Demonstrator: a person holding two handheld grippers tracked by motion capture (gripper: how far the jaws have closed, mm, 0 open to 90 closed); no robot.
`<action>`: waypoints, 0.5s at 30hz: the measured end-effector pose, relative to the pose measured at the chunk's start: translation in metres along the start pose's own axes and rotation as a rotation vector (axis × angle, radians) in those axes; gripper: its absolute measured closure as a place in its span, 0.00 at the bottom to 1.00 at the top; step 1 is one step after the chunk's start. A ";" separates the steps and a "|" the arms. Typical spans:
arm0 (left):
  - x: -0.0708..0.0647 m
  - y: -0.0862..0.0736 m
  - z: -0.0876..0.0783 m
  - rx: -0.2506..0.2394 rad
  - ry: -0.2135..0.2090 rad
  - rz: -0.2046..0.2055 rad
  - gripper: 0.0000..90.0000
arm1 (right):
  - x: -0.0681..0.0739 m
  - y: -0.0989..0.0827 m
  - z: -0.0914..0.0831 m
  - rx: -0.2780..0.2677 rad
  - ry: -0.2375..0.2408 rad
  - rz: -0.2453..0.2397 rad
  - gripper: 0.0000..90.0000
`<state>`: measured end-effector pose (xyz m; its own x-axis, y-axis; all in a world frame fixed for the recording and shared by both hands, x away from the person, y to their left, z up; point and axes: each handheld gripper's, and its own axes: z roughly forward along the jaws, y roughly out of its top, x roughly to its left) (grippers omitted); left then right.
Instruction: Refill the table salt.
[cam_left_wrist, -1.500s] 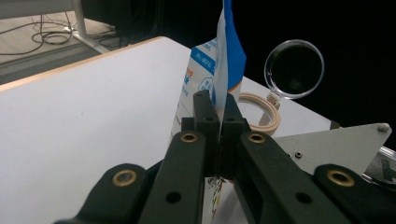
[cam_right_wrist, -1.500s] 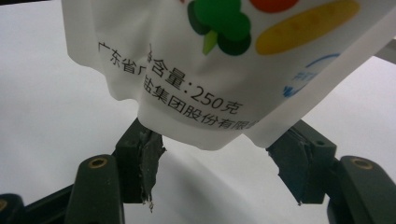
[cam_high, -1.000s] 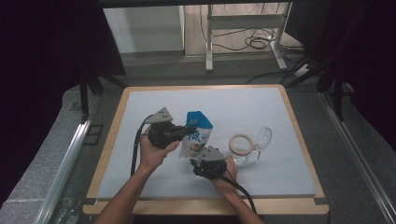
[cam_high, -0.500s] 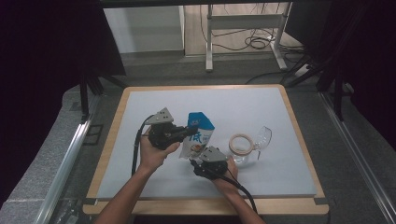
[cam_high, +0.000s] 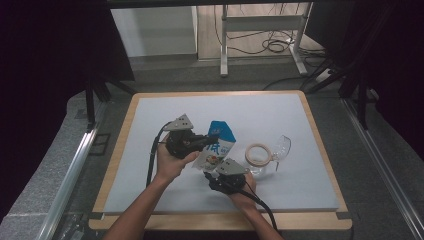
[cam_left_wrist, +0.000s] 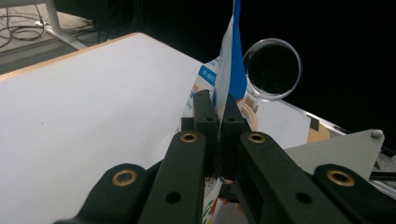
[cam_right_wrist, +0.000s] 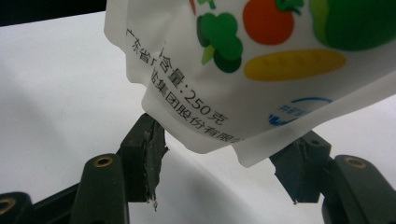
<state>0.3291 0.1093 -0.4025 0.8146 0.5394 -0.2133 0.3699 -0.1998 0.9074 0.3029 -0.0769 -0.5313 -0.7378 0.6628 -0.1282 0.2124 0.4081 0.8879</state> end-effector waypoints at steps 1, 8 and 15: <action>-0.001 0.000 0.000 0.000 0.000 0.001 1.00 | 0.000 0.000 -0.001 0.002 -0.004 -0.001 0.44; -0.001 0.000 0.001 0.000 0.011 0.000 1.00 | 0.001 -0.001 -0.001 -0.002 -0.003 0.012 0.44; 0.001 -0.001 0.003 0.010 0.017 0.000 1.00 | 0.003 -0.002 0.000 0.003 0.013 0.018 0.44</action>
<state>0.3308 0.1073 -0.4043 0.8070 0.5531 -0.2070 0.3744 -0.2082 0.9036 0.3008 -0.0757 -0.5330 -0.7419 0.6619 -0.1070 0.2273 0.3985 0.8886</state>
